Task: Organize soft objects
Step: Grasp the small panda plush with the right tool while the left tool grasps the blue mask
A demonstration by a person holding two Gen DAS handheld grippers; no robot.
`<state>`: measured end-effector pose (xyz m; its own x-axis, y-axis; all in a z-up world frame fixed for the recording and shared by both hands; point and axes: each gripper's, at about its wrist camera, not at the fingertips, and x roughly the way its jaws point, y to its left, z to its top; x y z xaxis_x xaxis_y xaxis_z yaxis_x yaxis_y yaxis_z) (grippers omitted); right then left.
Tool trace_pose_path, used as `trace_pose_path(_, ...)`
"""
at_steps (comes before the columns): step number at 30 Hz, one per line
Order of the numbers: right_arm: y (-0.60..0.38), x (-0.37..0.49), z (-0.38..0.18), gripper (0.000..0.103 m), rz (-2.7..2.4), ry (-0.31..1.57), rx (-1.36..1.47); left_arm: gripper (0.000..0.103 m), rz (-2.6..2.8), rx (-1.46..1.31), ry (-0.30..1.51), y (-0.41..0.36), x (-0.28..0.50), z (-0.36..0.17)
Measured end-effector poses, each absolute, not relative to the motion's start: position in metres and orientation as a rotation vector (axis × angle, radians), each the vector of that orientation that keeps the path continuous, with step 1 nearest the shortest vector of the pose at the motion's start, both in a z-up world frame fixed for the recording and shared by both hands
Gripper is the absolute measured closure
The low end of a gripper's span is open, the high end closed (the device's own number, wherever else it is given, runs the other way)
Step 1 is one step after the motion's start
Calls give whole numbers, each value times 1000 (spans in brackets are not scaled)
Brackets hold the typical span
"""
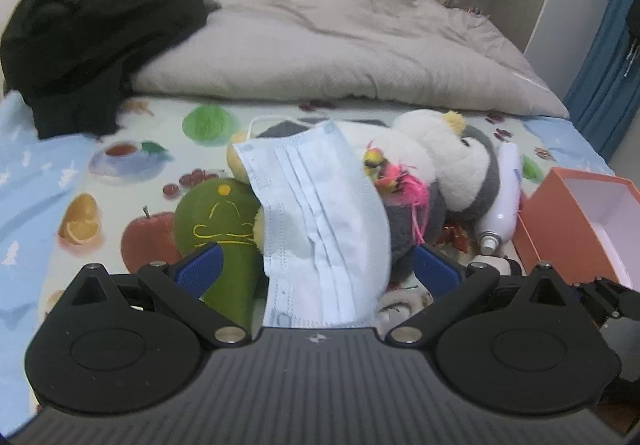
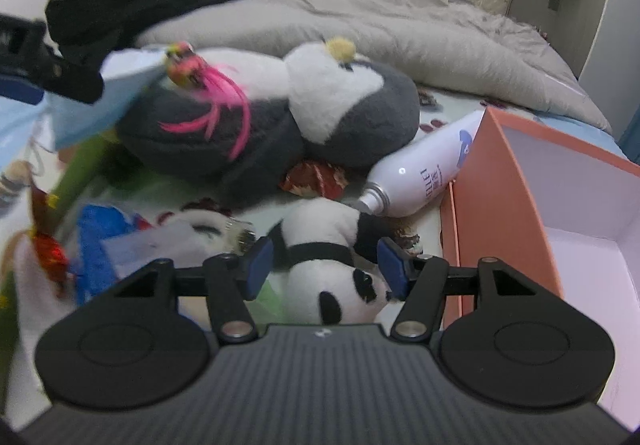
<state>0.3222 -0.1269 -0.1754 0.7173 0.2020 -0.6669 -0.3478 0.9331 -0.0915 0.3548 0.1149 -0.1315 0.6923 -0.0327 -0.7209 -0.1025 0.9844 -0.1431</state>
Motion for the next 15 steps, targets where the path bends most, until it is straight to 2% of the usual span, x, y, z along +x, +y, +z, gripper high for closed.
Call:
trace_pose_path(5,-126,337,-192,42,317,760,-228,11,25,-242,854,125,370,-148)
trace_pose_path(8,-126,340,-198,42,317,770,-233,22,14,-289,880,129,375,-158)
trace_pose_path(11,-127,342,-203,42,306,782,-248,37,-2,-349,900,133,377,-165)
trace_pose_path(14,-129,343,-207,42,303,790,-246,55,-8,-389,918,136,379,-170)
trace_pose_path(15,-129,343,-206,43,304,787,-249,64,-13,-403,924,136,379,-171)
